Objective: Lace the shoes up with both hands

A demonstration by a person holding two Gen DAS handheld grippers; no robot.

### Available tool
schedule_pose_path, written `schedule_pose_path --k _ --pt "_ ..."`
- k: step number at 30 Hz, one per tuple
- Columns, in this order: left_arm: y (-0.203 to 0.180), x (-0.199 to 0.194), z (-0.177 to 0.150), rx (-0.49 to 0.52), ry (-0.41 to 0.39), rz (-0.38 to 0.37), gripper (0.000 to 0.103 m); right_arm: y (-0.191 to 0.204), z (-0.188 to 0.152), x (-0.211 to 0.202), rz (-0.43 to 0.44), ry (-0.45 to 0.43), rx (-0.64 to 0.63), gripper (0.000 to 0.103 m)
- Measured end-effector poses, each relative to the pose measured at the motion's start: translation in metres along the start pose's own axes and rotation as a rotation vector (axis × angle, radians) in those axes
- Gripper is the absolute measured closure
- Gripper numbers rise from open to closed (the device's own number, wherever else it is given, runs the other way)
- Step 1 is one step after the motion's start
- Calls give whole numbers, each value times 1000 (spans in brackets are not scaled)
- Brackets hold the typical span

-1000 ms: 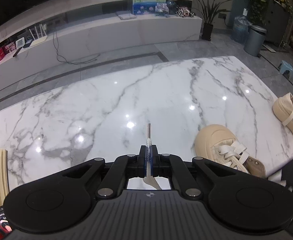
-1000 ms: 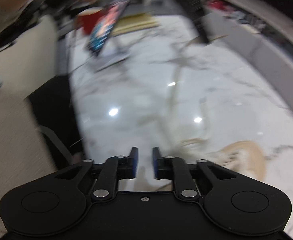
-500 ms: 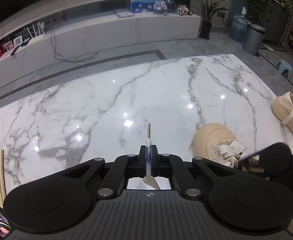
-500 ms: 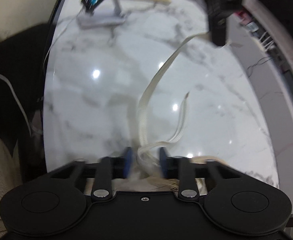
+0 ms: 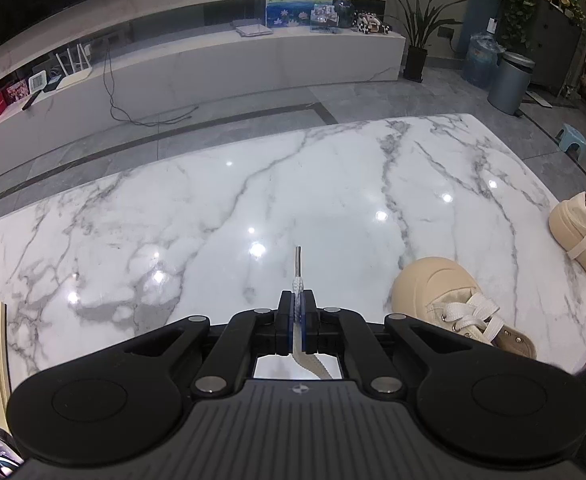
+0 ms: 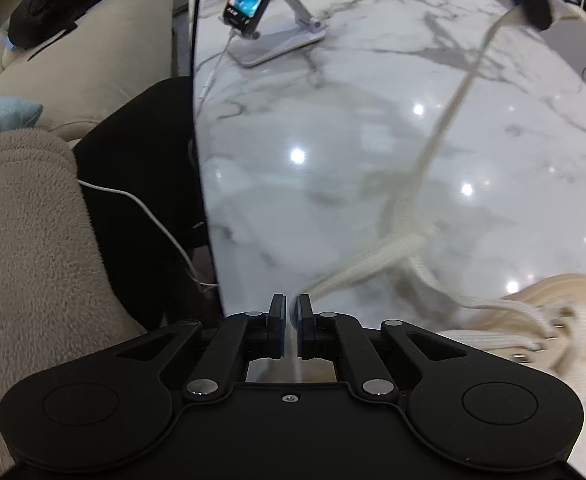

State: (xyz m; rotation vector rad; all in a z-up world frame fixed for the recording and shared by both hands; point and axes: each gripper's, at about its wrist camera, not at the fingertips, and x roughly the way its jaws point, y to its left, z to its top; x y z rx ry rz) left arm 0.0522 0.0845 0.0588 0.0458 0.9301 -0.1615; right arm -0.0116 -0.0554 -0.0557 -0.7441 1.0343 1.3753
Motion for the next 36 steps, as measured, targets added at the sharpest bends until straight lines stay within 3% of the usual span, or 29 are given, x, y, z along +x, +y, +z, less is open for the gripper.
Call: schedule_pose_path --k 7,11,14,16,22,25,36 --pt "-2 -1 4 3 -7 4 101 14 1 4 -4 -62 26 94" --pt "-11 -2 4 35 -12 -21 101 12 -6 -11 -76 -125 84 93" --pt "-24 -3 2 79 -14 -48 101 10 -11 -22 -130 -172 128 79" --pt "-33 -2 2 109 -9 -64 101 9 -14 -29 -166 -203 157 78" --pt "-62 1 -2 224 11 -107 101 5 -25 -52 -274 -297 244 77" --pt "-84 8 -9 331 42 -127 101 0 -33 -67 -340 -327 299 72" --pt "-141 15 -30 597 107 -191 101 -16 -59 -88 -503 -337 431 72"
